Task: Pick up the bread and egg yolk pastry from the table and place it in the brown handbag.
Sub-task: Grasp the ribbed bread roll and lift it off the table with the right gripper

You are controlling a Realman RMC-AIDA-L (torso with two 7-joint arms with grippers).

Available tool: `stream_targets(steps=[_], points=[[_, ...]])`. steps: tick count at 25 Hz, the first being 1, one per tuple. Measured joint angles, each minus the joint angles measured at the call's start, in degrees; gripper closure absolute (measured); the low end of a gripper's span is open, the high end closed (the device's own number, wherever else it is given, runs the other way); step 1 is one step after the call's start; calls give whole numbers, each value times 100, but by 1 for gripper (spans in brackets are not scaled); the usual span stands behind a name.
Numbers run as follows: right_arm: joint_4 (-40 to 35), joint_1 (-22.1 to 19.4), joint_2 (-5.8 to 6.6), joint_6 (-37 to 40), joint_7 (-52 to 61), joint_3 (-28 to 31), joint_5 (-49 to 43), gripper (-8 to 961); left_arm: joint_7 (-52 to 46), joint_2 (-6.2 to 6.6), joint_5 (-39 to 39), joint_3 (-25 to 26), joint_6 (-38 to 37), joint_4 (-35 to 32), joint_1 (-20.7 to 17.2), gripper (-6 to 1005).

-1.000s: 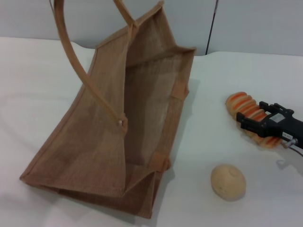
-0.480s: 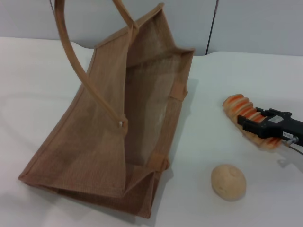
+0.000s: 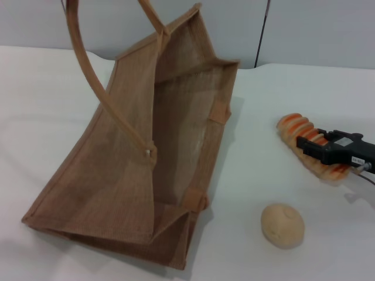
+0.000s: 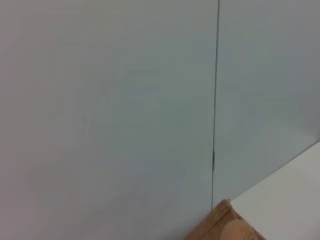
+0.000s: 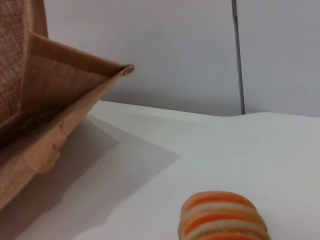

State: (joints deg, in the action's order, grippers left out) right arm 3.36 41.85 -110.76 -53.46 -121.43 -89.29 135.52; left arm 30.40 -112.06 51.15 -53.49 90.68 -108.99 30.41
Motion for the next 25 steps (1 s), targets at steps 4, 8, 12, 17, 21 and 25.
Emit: stream_targets(steps=[4,8,12,17,21,25], points=[[-2,21,2,-16,3,-1,0,371,0,0,0,4,3,-2,0,885],[-2,39,2,-62,12,-1,0,405,0,0,0,6,3,-6,0,884],[-2,57,14,-89,55,-1,0,443,2,0,8,6,3,-8,0,884],[-2,103,41,-234,73,-1,3,491,15,0,22,6,3,-8,0,884],[-3,116,65,-304,89,-1,6,522,25,0,20,6,-1,-8,1,885],[-2,116,75,-487,93,8,39,549,35,0,25,5,-10,-8,4,885]])
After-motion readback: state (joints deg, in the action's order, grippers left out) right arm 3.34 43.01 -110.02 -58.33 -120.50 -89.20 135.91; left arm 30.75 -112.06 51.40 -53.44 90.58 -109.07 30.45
